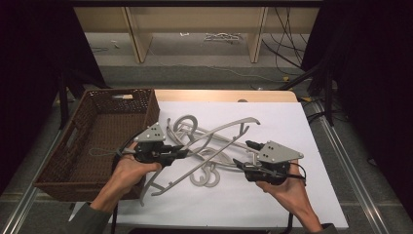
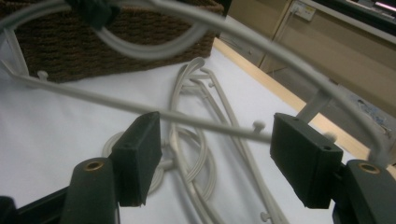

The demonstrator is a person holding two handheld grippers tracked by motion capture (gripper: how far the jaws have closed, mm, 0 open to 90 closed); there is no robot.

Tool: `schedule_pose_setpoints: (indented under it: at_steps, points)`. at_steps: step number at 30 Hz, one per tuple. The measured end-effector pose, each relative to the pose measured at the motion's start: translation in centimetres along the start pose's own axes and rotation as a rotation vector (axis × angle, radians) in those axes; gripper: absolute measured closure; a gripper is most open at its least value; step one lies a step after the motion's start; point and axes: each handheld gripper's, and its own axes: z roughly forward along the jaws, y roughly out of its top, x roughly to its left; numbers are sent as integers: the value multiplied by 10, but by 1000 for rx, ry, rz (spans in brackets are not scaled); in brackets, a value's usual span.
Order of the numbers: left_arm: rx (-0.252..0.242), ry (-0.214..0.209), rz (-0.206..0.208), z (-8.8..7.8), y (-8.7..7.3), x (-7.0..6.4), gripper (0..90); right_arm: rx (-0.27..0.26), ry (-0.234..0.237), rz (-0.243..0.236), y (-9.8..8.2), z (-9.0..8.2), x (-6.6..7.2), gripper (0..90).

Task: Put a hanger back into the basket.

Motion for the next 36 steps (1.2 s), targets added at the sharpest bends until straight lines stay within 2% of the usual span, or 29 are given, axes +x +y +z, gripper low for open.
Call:
schedule_pose_setpoints:
  at_steps: [3, 7, 13, 14, 15, 16, 18, 21, 23, 28, 32, 36]
  points:
    - [-19, -13, -27, -7, 3, 0, 794, 6, 11, 12, -7, 3, 4, 347]
    - [-39, -2, -49, -17, 11, -2, 794, 23, 26, 20, -13, 4, 10, 347]
    - [-49, -1, -42, -36, 30, -7, 794, 23, 37, 25, -18, 2, 14, 345]
    - [-49, -3, -53, -41, 33, -8, 794, 25, 36, 27, -19, 2, 15, 344]
    - [-47, -8, -100, -45, 35, -10, 794, 30, 37, 24, -20, 2, 15, 343]
    - [-62, -19, -72, -47, 38, -7, 794, 29, 36, 27, -21, 3, 15, 343]
    - [-75, -13, -54, -53, 42, -3, 794, 32, 41, 30, -22, 2, 16, 342]
    - [-95, 13, -62, -65, 48, 4, 794, 37, 36, 34, -24, 3, 17, 337]
    - [-115, 31, -82, -72, 50, 10, 794, 39, 41, 35, -25, 3, 17, 337]
    - [-126, 93, -79, -88, 53, 27, 794, 54, 46, 36, -28, 4, 17, 337]
    - [-130, 157, -101, -97, 50, 45, 794, 51, 46, 36, -30, 5, 17, 332]
    - [-132, 190, -129, -105, 40, 62, 794, 52, 41, 46, -31, 5, 16, 311]
